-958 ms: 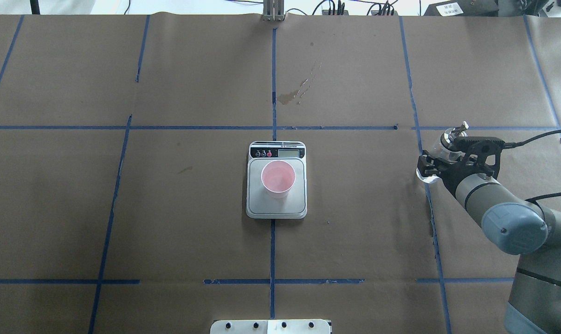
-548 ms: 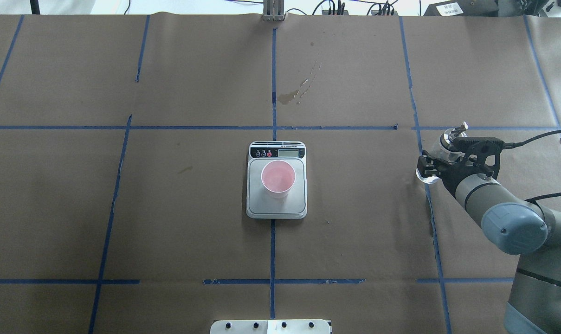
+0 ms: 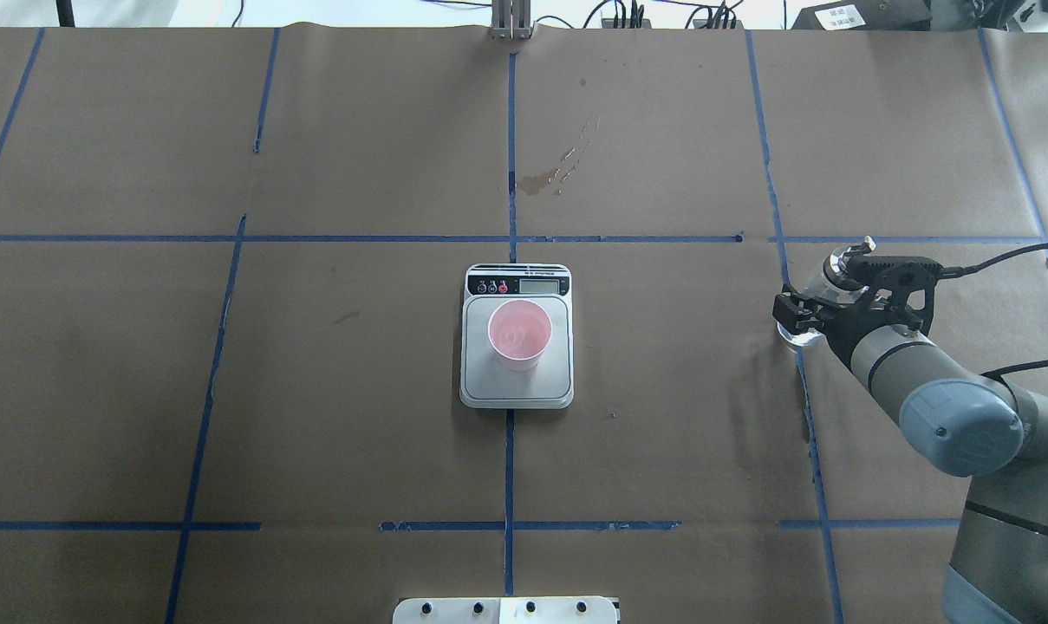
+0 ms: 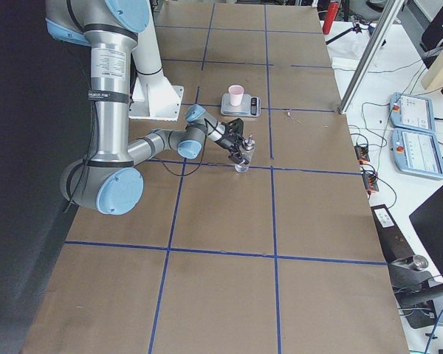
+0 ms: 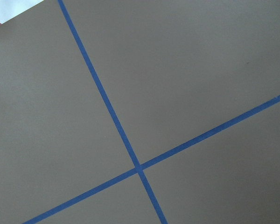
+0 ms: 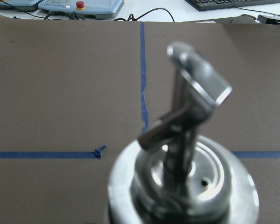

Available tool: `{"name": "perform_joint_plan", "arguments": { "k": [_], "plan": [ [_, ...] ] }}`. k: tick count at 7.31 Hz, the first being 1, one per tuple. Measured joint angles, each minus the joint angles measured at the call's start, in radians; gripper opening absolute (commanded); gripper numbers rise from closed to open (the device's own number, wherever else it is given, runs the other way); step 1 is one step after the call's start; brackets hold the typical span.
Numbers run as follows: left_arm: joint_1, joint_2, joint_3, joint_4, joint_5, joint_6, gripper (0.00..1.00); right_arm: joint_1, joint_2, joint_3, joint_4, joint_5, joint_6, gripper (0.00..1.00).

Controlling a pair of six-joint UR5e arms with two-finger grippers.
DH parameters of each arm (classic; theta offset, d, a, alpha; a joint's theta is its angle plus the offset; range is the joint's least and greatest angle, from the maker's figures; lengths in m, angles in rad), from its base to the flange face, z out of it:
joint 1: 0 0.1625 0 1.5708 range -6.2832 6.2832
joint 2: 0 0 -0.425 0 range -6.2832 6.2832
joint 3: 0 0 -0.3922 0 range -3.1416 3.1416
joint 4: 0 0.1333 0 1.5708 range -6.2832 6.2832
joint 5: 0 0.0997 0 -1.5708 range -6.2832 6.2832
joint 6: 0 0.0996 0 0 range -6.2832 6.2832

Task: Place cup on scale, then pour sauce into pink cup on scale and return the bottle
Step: 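Lower the dispenser to its original spot with the right gripper, then open the right gripper and raise it away from the dispenser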

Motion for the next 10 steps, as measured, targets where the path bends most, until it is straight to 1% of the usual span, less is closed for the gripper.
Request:
{"name": "perform_joint_plan", "arguments": {
  "k": [3, 4, 5, 6, 7, 8, 9, 10],
  "plan": [
    [0.0, 0.0, -0.002, -0.001, 0.001, 0.001, 1.0, 0.001, 0.0, 0.007, -0.004, 0.012, 0.0, 1.0],
    [0.0, 0.0, -0.003, -0.001, 0.001, 0.001, 1.0, 0.003, -0.001, 0.022, -0.027, 0.04, 0.0, 1.0],
    [0.0, 0.0, -0.003, -0.001, 0.001, 0.001, 1.0, 0.003, -0.002, 0.061, -0.102, 0.075, 0.0, 1.0],
    [0.0, 0.0, -0.004, -0.001, 0.001, 0.0, 1.0, 0.003, -0.001, 0.125, -0.233, 0.122, 0.0, 1.0],
    [0.0, 0.0, -0.005, -0.001, 0.001, 0.0, 1.0, 0.003, 0.005, 0.195, -0.4, 0.19, -0.001, 1.0],
    [0.0, 0.0, -0.005, -0.001, 0.001, 0.0, 1.0, 0.004, 0.026, 0.245, -0.57, 0.266, -0.007, 1.0],
    [-0.001, 0.0, -0.004, 0.0, 0.001, 0.0, 1.0, 0.005, 0.062, 0.272, -0.71, 0.336, -0.012, 1.0],
    [-0.001, 0.0, -0.004, 0.0, 0.0, 0.0, 1.0, 0.005, 0.108, 0.291, -0.824, 0.407, -0.016, 1.0]
  ]
}}
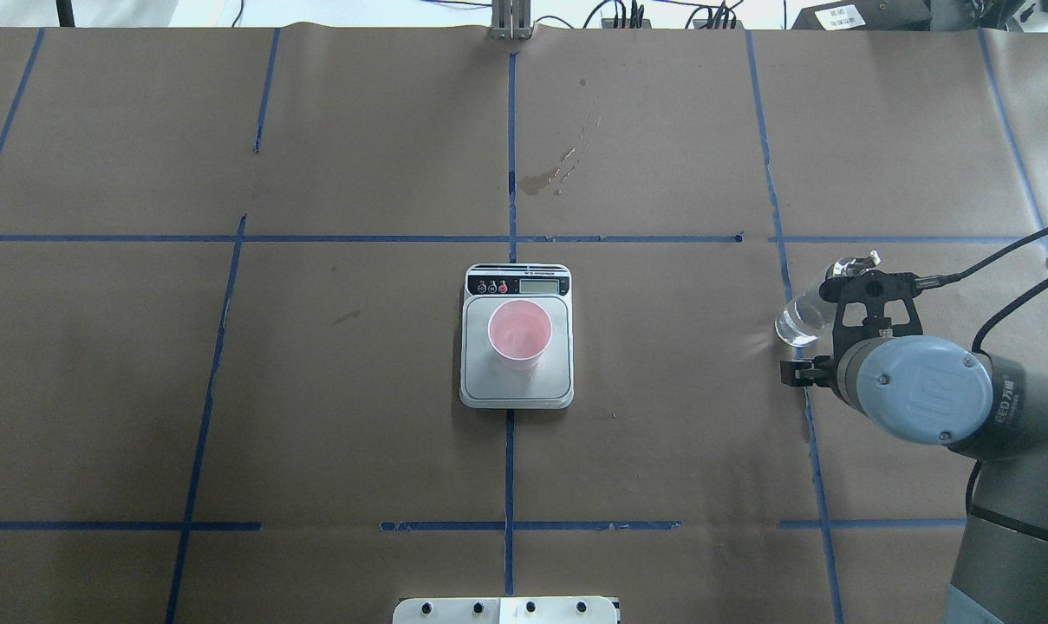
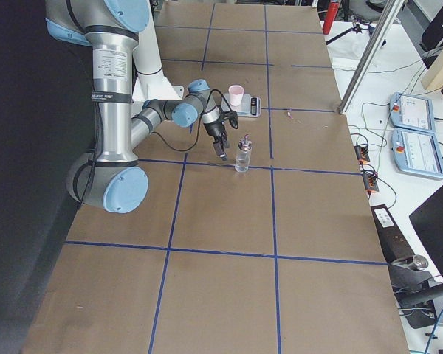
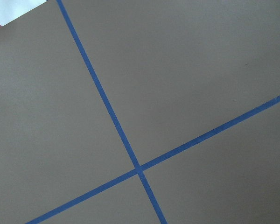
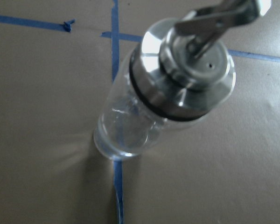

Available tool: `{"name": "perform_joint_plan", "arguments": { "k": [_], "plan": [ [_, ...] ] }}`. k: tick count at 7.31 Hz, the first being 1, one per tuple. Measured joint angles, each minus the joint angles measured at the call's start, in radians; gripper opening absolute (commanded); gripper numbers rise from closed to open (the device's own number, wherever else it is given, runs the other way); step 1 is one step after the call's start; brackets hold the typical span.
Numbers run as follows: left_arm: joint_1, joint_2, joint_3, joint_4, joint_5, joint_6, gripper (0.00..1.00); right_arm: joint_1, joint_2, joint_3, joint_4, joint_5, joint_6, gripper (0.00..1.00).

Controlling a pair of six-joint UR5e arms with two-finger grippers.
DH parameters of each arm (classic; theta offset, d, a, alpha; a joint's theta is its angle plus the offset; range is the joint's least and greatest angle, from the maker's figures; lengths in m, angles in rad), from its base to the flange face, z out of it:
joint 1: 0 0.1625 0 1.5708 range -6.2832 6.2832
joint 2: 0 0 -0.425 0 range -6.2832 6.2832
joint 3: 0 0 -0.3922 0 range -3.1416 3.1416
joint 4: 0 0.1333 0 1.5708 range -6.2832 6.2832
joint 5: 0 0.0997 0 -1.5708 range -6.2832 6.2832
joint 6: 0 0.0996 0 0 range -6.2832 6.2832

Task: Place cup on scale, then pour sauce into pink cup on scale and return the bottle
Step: 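Open the right gripper and raise it away from the dispenser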

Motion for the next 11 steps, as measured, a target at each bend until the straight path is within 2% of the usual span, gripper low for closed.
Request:
{"name": "perform_joint_plan", "arguments": {
  "k": [3, 5, 6, 8, 9, 11],
  "plan": [
    [0.0, 0.001, -0.001, -0.001, 0.001, 0.0, 1.0, 0.011, 0.107, 0.14, -0.266, 0.165, -0.015, 1.0],
    [-0.001, 0.002, -0.011, -0.001, 0.003, 0.0, 1.0, 0.069, 0.167, 0.214, -0.363, 0.279, -0.051, 1.0],
    [-0.002, 0.002, -0.015, -0.001, 0.003, 0.0, 1.0, 0.137, 0.191, 0.224, -0.377, 0.355, -0.118, 1.0],
    [-0.002, 0.004, -0.029, 0.001, 0.003, 0.0, 1.0, 0.343, 0.216, 0.213, -0.377, 0.559, -0.307, 1.0],
    [-0.002, 0.004, -0.032, 0.002, 0.003, 0.0, 1.0, 0.462, 0.216, 0.184, -0.377, 0.662, -0.437, 1.0],
    [-0.002, 0.005, -0.029, 0.002, 0.002, 0.0, 1.0, 0.674, 0.198, 0.08, -0.376, 0.788, -0.743, 1.0]
  ]
}}
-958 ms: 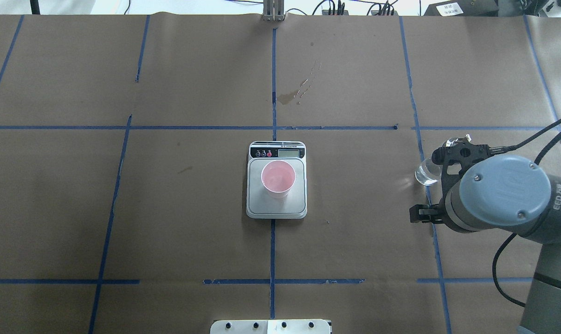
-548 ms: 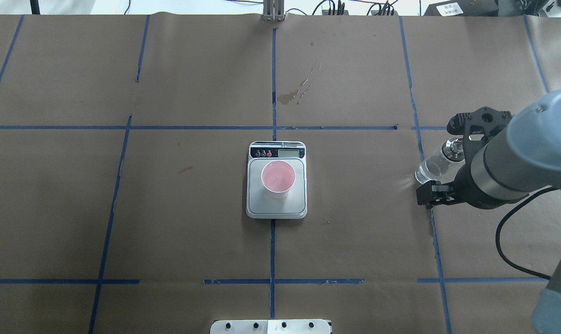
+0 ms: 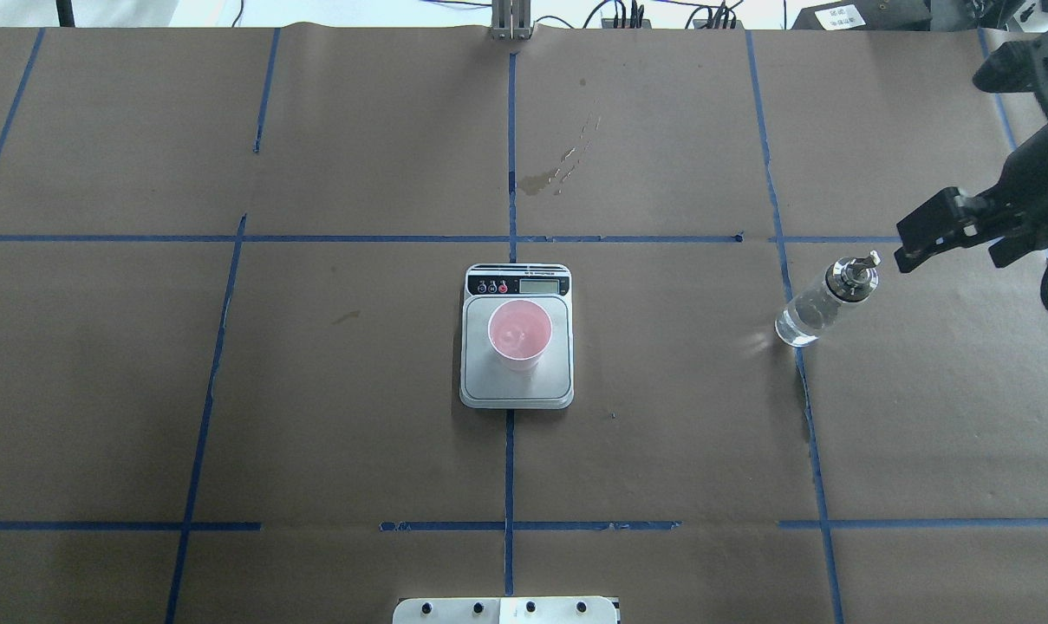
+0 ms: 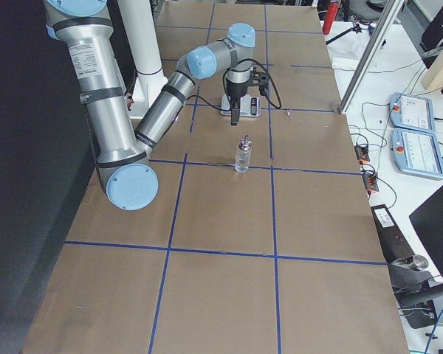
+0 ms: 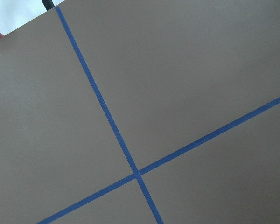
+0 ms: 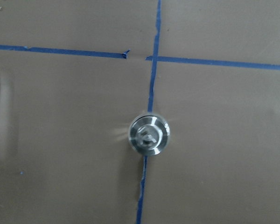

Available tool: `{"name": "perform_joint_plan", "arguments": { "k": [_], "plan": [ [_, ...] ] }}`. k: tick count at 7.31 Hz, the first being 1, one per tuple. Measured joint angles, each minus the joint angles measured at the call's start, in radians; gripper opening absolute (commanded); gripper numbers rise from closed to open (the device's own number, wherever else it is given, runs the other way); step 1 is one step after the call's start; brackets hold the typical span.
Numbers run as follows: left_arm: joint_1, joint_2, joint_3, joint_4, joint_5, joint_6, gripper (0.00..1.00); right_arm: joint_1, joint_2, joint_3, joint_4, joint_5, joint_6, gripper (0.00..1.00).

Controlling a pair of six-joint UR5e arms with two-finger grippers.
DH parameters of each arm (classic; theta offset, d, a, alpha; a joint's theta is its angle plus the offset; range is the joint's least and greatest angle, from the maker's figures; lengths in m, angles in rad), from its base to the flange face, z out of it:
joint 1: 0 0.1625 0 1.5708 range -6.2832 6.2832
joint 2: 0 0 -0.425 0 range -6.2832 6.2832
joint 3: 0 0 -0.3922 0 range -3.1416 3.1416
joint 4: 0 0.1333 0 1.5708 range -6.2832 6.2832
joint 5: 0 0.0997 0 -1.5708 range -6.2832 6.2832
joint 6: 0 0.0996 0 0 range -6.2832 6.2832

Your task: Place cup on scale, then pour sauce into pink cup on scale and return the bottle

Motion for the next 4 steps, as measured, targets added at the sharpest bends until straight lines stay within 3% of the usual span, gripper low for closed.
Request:
{"name": "perform_joint_plan", "arguments": {
  "k": [2, 4],
  "plan": [
    [0.0, 0.001, 0.001, 0.0, 0.0, 0.001, 1.0, 0.172, -0.025, -0.174, 0.002, 0.041, -0.384, 1.0],
    [0.0, 0.001, 0.002, 0.001, 0.0, 0.001, 1.0, 0.275, -0.028, -0.363, 0.034, 0.041, -0.592, 1.0]
  ]
}}
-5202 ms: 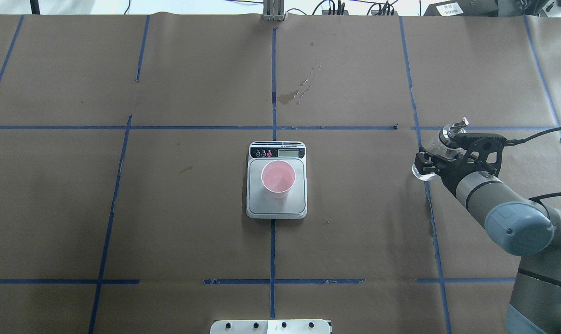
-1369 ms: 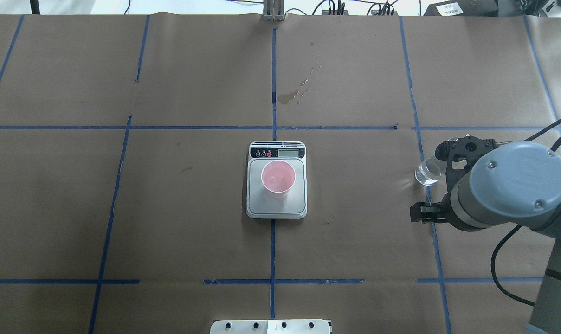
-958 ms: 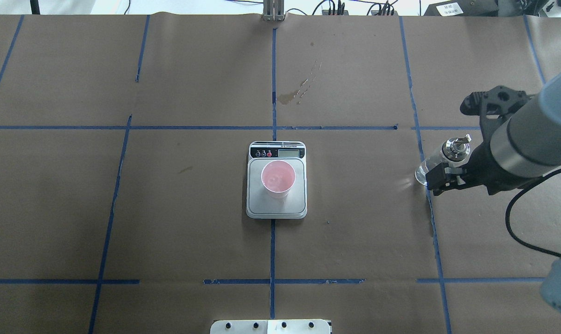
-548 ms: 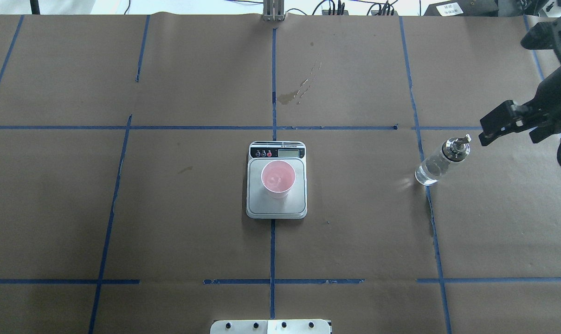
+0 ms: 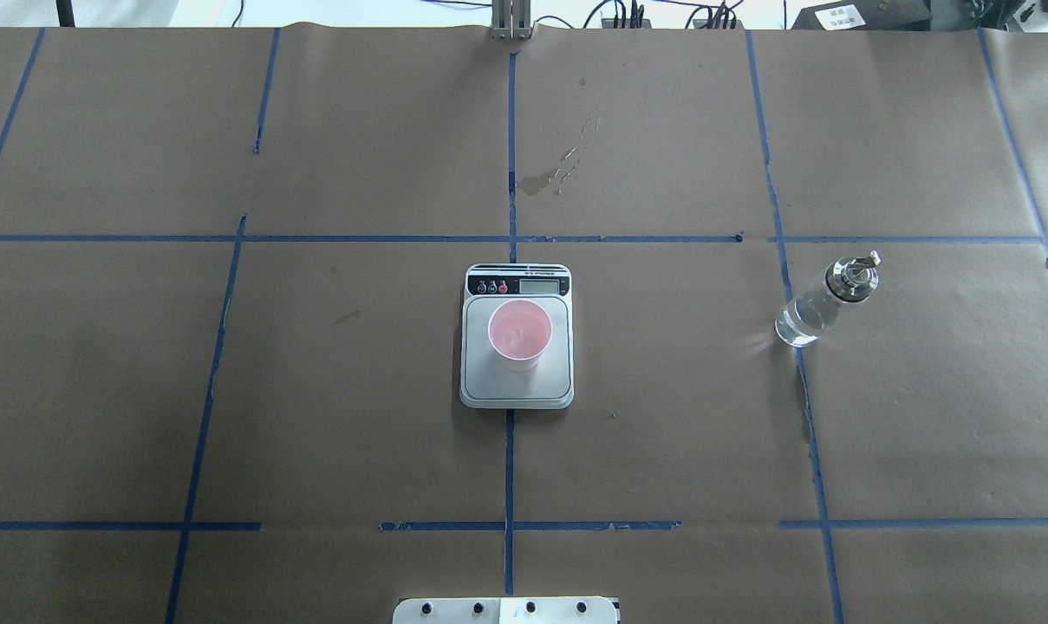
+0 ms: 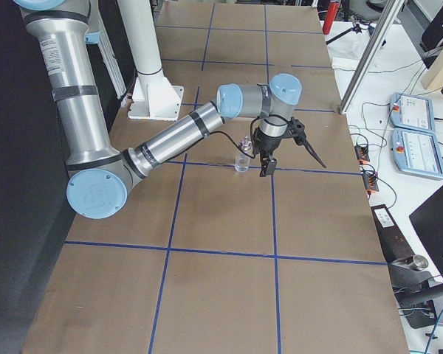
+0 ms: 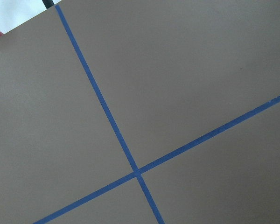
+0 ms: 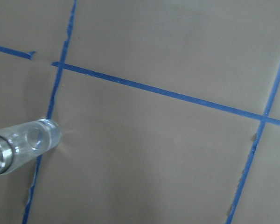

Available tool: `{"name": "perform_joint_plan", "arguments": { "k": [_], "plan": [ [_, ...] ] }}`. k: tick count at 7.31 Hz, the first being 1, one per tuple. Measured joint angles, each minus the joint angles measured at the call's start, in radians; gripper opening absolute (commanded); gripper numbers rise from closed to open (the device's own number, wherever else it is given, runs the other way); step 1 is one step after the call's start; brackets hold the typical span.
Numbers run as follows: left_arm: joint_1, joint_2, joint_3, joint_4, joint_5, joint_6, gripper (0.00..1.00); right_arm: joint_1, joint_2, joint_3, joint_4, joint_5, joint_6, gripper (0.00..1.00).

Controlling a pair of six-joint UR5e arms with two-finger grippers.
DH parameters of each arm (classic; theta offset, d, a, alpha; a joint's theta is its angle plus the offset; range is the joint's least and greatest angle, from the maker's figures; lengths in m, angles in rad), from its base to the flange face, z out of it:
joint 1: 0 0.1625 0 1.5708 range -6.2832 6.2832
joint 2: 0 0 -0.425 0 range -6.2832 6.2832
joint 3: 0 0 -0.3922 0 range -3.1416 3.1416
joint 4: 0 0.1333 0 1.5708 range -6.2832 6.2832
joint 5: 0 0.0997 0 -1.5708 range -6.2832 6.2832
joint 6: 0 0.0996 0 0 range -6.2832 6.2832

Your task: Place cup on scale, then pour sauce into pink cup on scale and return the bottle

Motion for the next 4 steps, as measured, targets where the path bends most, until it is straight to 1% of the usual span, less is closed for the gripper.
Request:
{"name": "perform_joint_plan", "arguments": {
  "k": [1, 2, 3, 4],
  "plan": [
    [0.0, 0.005, -0.002, 0.001, 0.0, 0.0, 1.0, 0.015, -0.009, -0.087, 0.07, -0.005, -0.022, 1.0],
    [0.0, 0.013, 0.0, 0.002, 0.0, 0.001, 1.0, 0.02, -0.041, -0.153, 0.181, -0.007, -0.026, 1.0],
    [0.0, 0.02, 0.008, 0.004, 0.003, 0.001, 1.0, 0.027, -0.082, -0.201, 0.3, -0.003, -0.014, 1.0],
    [0.0, 0.035, 0.018, 0.007, 0.007, 0.001, 1.0, 0.035, -0.124, -0.221, 0.374, 0.002, 0.007, 1.0]
  ]
}}
